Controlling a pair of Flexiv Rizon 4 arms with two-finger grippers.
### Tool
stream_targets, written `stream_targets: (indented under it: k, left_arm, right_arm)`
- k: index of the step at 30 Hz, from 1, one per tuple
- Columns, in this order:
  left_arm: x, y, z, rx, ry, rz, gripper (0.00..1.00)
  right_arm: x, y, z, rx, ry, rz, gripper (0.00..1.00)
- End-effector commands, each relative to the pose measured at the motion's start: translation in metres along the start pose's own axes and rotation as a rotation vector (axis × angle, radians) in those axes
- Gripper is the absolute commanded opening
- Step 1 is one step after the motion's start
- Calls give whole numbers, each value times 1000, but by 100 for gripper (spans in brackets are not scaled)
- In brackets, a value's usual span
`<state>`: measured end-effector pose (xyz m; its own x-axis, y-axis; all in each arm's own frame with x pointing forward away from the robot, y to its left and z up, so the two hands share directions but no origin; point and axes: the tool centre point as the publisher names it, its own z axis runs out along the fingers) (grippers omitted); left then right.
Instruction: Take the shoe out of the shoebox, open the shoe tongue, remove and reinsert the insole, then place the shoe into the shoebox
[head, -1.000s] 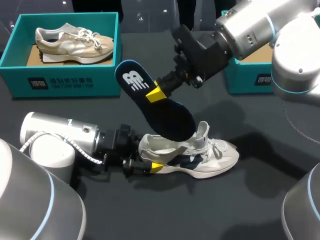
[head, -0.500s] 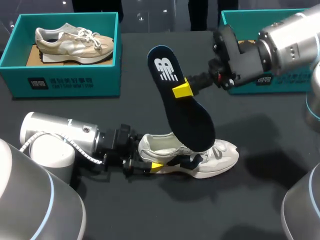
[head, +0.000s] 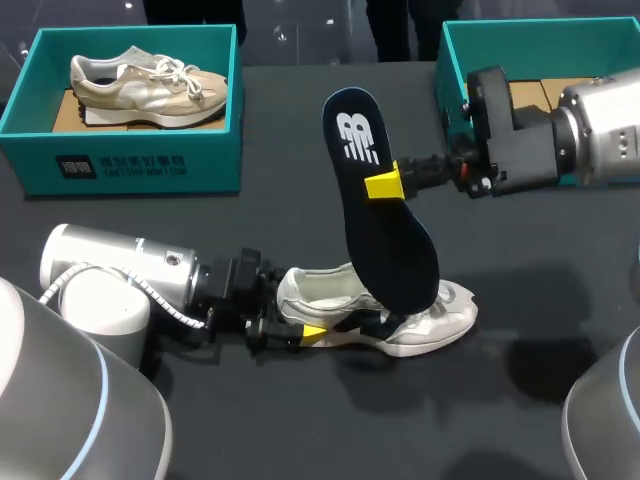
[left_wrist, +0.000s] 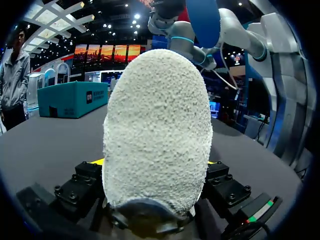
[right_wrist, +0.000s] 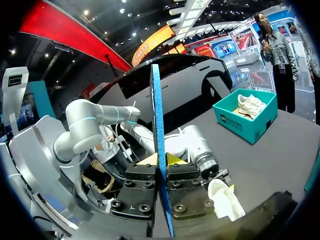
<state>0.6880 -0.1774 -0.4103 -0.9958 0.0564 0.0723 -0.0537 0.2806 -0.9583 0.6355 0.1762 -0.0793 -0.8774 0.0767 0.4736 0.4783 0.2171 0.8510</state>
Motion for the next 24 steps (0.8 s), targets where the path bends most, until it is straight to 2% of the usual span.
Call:
stream_targets:
  k: [1, 11, 24]
  left_arm:
    - [1, 1, 0, -1, -2, 0, 0]
    - [1, 1, 0, -1, -2, 0, 0]
    - [1, 1, 0, -1, -2, 0, 0]
  right_arm:
    - [15, -10, -13, -57, -82, 1, 0]
    - [21, -14, -26, -91, -94, 2, 0]
    - [22, -21, -29, -97, -82, 16, 0]
